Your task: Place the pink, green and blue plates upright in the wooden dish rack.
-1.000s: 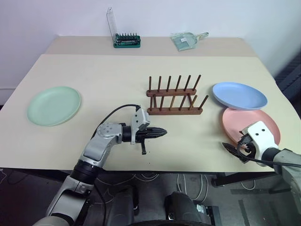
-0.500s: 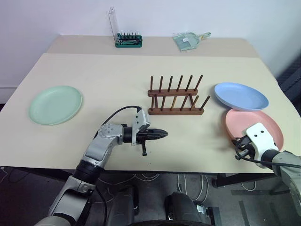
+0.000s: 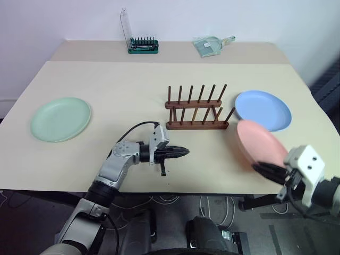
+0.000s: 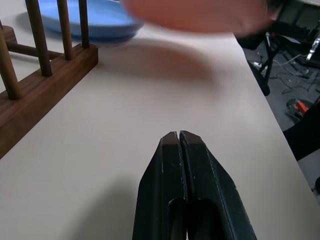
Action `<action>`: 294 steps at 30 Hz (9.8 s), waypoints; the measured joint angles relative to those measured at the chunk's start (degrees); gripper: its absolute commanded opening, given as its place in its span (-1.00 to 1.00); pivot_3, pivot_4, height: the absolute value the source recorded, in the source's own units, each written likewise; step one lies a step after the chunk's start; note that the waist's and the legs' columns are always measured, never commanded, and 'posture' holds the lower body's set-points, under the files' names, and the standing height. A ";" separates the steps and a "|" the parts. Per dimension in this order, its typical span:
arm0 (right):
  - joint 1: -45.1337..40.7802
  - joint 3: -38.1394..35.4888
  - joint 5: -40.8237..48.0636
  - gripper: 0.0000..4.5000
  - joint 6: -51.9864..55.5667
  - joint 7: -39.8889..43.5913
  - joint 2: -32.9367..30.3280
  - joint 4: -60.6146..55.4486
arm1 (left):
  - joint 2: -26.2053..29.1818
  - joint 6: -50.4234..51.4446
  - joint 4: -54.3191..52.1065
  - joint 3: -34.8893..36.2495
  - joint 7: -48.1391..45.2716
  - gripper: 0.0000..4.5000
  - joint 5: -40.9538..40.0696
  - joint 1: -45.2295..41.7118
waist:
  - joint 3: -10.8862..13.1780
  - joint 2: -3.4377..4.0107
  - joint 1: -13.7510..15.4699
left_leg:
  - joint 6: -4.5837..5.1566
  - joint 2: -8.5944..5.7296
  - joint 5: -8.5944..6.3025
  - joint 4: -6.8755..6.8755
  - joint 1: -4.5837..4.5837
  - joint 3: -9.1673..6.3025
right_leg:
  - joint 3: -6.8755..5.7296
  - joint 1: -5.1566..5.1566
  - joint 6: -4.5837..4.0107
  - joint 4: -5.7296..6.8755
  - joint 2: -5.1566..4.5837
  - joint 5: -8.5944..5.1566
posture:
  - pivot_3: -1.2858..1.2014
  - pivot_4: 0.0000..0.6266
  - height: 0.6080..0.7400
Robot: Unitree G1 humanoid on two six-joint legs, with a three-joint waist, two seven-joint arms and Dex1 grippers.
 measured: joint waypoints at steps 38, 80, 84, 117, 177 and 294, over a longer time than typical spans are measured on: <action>-50.59 13.26 31.20 -0.99 2.38 -15.36 15.84 42.50 | 0.27 4.16 -4.89 2.41 5.06 -1.00 -1.19 0.79 | 0.12 0.06 0.02 | 0.07 -0.08 -0.01 -0.07 -0.13 0.07 | -0.06 -0.12 0.02 0.05 -0.09 0.01 | 0.03 -0.52 0.88; -39.73 25.98 7.50 0.47 -10.41 -5.86 -6.80 18.94 | 4.84 14.90 -12.80 27.83 38.16 0.98 -2.29 -9.60 | 0.41 -0.15 -0.02 | 0.00 -0.01 0.03 -0.13 -0.09 0.09 | -0.01 -0.15 0.04 0.03 -0.04 0.01 | 0.03 -0.52 0.88; -42.23 33.55 5.71 0.47 -9.56 -4.36 -5.75 15.79 | 8.99 23.72 -11.29 33.17 53.28 0.98 3.97 -10.66 | 0.52 -0.31 -0.01 | -0.02 -0.01 0.03 -0.13 -0.09 0.09 | -0.02 -0.17 0.04 0.04 -0.02 0.01 | 0.03 -0.52 0.88; -39.07 44.46 -8.90 0.47 -13.55 -2.56 4.90 20.31 | 3.89 44.56 -5.95 59.94 78.51 -0.98 3.48 -12.85 | 1.01 -1.34 0.26 | -0.55 -0.10 0.29 -0.16 -0.10 0.05 | -0.11 -0.18 0.04 0.11 -0.13 0.02 | 0.03 -0.52 0.88; -59.92 36.88 -23.14 -1.00 -27.08 -14.23 24.31 28.30 | 7.92 10.47 -15.73 27.24 43.62 0.99 -8.19 -4.44 | 1.13 -1.38 0.18 | -0.60 -0.02 0.37 -0.12 -0.13 0.11 | -0.11 -0.18 0.03 0.13 0.09 0.02 | 0.03 -0.52 0.88; -60.38 26.78 -16.07 -0.98 -17.13 -19.53 7.65 26.44 | 11.00 20.75 -25.10 13.72 16.14 1.00 -16.97 3.57 | 1.20 -0.19 0.04 | -0.77 0.08 0.57 -0.40 -0.05 0.19 | 0.07 -0.36 -0.13 0.21 0.17 0.09 | 0.03 -0.52 0.88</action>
